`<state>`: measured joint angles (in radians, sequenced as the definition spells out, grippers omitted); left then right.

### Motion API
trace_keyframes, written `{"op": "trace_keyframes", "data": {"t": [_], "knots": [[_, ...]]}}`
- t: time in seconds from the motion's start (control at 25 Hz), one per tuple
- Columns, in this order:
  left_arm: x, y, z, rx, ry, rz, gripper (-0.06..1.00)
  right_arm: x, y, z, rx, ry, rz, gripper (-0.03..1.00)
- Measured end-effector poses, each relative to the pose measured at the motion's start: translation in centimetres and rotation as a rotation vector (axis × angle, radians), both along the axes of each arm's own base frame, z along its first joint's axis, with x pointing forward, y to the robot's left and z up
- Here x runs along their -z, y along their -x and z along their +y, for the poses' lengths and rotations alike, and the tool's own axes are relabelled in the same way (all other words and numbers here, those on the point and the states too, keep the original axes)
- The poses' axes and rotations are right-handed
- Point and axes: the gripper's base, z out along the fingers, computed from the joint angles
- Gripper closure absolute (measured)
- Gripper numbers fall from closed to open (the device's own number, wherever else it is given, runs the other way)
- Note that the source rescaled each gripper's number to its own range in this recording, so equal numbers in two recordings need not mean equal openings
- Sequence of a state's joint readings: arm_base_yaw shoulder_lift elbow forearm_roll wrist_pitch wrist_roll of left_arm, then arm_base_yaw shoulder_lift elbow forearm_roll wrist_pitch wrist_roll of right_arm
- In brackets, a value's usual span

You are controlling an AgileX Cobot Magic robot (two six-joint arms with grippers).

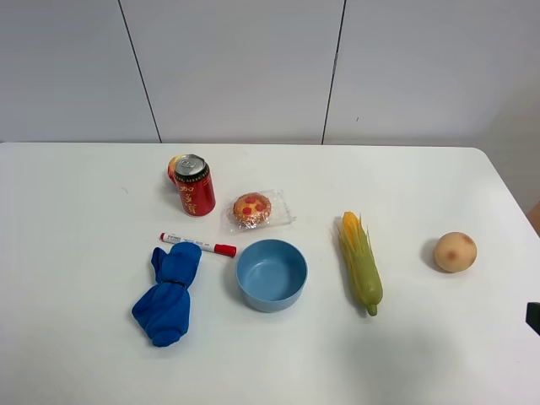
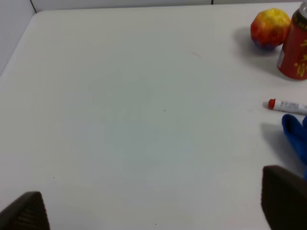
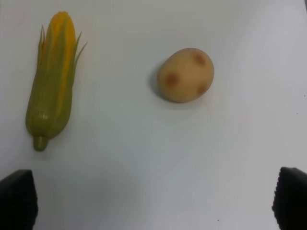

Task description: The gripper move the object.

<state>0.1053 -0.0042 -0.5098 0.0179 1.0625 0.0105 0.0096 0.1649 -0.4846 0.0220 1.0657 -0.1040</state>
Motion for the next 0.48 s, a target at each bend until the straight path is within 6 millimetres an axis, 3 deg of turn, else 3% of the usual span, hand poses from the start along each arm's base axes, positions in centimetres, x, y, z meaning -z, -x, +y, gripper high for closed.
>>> {"op": "trace_keyframes", "data": {"t": [0.48], "knots": [[0.0, 0.0, 0.0, 0.0, 0.0, 0.0, -0.06, -0.01, 0.53, -0.01, 0.0, -0.001, -0.033, -0.03]]}}
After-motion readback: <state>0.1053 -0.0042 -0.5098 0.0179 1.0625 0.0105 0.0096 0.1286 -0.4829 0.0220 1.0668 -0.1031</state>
